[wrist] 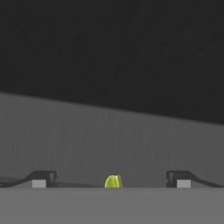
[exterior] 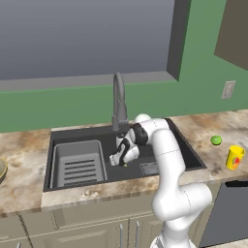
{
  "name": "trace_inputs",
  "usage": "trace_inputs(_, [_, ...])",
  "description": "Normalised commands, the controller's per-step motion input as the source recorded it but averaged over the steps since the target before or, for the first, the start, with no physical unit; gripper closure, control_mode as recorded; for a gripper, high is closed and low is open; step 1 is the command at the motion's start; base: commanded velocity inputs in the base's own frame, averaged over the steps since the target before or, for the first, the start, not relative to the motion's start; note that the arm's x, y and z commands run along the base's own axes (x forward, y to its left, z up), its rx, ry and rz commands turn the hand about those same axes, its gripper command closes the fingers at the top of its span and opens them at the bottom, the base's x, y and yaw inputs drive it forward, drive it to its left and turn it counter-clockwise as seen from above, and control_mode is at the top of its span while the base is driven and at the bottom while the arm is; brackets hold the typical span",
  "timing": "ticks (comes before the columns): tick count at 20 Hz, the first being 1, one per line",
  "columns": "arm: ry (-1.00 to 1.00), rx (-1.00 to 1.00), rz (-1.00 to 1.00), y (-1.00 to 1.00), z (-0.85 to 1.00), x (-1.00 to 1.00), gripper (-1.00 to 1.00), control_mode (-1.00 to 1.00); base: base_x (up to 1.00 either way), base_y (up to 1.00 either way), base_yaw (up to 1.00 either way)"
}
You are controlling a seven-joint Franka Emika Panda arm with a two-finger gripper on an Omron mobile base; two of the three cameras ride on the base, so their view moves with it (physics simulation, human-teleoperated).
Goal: Remove the kiwi and lemon wedge from the sink. Then move the bowl and cup from the counter to the sink for washing.
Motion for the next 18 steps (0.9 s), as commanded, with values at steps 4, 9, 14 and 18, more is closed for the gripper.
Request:
trace_inputs(4, [0.04,0.0,0.0,-0.14,-0.25,0.0,-1.0,-1.0,0.0,0.0,0.0])
trace_inputs(9, [0.02,0.0,0.0,-0.06,-0.29,-0.04,-1.0,-1.0,0.0,0.0,0.0])
trace_inputs(14, [0.04,0.0,0.0,-0.04,-0.3,-0.11,-1.0,-1.0,0.0,0.0,0.0])
trace_inputs(18, [0.05,0.0,-0.01,-0.07,-0.28,-0.15,-1.0,-1.0,0.0,0.0,0.0])
